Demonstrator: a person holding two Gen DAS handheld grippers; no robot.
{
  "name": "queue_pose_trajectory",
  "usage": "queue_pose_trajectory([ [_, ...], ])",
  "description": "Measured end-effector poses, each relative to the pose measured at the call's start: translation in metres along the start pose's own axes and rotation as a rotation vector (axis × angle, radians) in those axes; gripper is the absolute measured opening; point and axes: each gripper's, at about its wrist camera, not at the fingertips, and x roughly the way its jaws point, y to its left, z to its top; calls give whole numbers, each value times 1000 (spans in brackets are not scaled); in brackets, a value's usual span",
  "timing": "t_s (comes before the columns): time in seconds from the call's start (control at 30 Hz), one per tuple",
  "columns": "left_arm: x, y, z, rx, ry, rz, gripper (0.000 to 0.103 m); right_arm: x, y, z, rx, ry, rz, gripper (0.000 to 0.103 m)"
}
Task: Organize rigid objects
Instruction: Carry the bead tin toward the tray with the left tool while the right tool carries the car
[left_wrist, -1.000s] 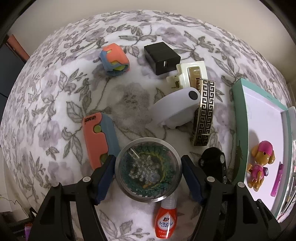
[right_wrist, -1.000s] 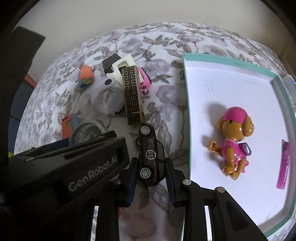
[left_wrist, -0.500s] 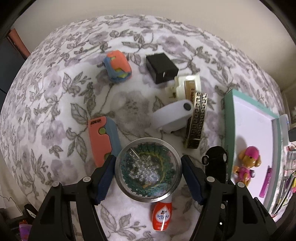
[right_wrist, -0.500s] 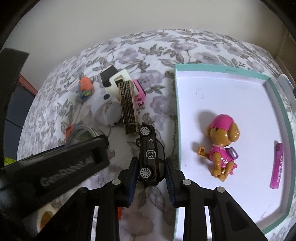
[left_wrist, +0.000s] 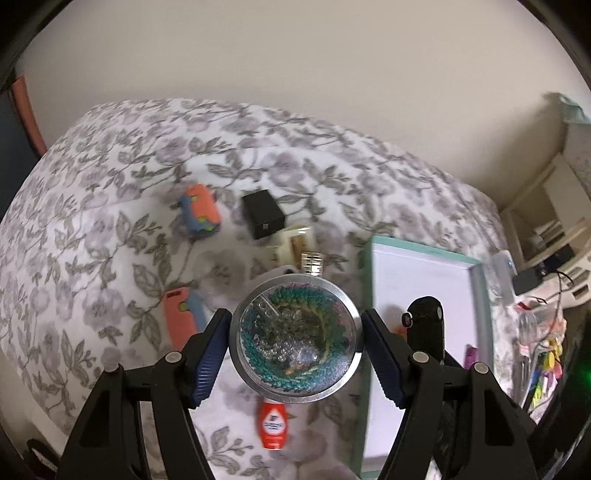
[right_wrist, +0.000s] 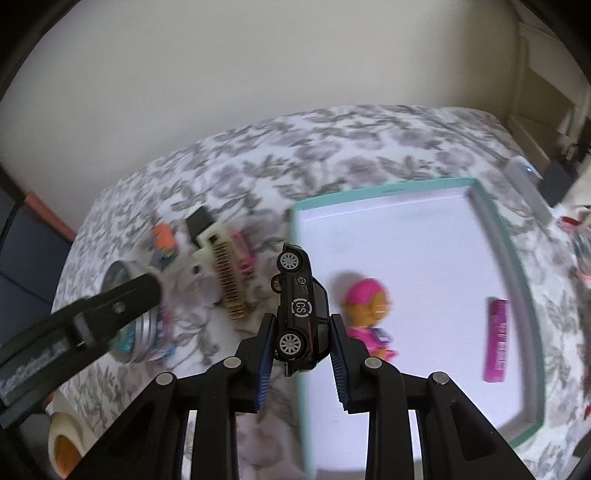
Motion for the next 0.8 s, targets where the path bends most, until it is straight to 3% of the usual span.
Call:
queue_pose_trajectory([
  [0.37, 15, -72, -37, 209, 69, -36, 73, -1, -77, 2, 173, 79, -151, 30],
  [0.53, 31, -97, -58, 286, 150, -58, 73, -2, -107, -5, 225, 136, -216, 30],
  [0.73, 51, -108, -78, 319, 249, -60, 73, 10, -114, -11, 211, 187, -227, 30],
  [0.8, 52, -112, -82, 350, 236, -40, 73, 15, -113, -14, 202, 198, -226, 30],
])
